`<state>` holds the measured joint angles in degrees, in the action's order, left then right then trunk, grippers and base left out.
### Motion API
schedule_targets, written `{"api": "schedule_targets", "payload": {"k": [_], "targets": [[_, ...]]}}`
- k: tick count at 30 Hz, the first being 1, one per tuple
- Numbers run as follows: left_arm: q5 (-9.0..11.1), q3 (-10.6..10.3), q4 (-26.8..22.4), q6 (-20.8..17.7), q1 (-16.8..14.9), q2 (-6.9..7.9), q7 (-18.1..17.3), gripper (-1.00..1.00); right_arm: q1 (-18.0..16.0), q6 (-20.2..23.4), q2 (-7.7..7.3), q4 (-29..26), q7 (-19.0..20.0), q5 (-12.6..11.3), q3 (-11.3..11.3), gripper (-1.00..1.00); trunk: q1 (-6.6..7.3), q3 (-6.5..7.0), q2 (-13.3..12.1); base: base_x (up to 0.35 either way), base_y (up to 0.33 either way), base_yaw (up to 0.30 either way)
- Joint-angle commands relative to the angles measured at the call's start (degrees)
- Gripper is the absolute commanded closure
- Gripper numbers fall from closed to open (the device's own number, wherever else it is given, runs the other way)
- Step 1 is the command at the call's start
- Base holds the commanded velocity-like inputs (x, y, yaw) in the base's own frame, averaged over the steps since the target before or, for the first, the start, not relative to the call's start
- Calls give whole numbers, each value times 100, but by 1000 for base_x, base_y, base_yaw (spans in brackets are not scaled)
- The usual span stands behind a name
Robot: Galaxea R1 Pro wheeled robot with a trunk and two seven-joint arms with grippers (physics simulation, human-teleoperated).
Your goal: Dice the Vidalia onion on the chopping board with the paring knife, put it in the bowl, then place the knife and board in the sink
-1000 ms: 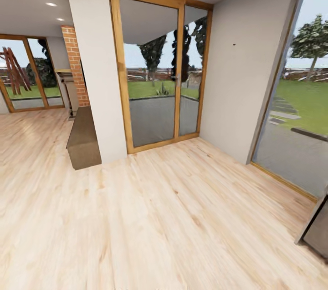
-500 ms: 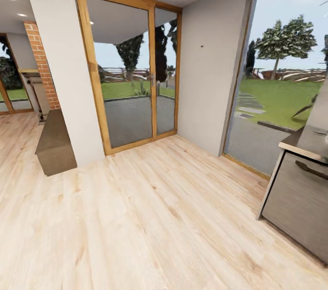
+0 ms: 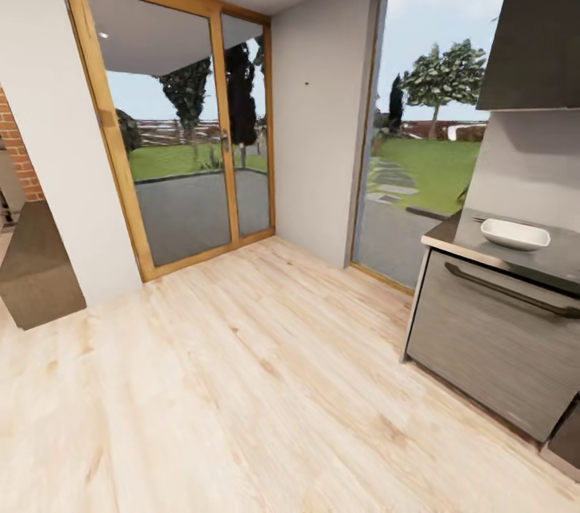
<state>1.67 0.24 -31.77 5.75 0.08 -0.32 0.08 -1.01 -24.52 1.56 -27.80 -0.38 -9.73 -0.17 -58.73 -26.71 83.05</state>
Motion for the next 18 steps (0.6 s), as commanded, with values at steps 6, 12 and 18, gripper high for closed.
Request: {"api": "schedule_targets", "payload": {"k": [6, 12, 18], "targets": [[17, 2, -4, 11, 1, -2, 1, -100, -5, -18, 3, 3, -4, -20, -1, -100, 1, -5, 3, -9, -167, -279], [24, 2, -3, 13, 1, -3, 1, -100, -5, -18, 2, 3, -1, -20, -1, -100, 1, -5, 3, 0, -163, -279], [18, 2, -4, 12, 1, -3, 1, -100, -5, -18, 2, 3, -1, -20, -1, -100, 1, -5, 3, 0, -145, -279]]}}
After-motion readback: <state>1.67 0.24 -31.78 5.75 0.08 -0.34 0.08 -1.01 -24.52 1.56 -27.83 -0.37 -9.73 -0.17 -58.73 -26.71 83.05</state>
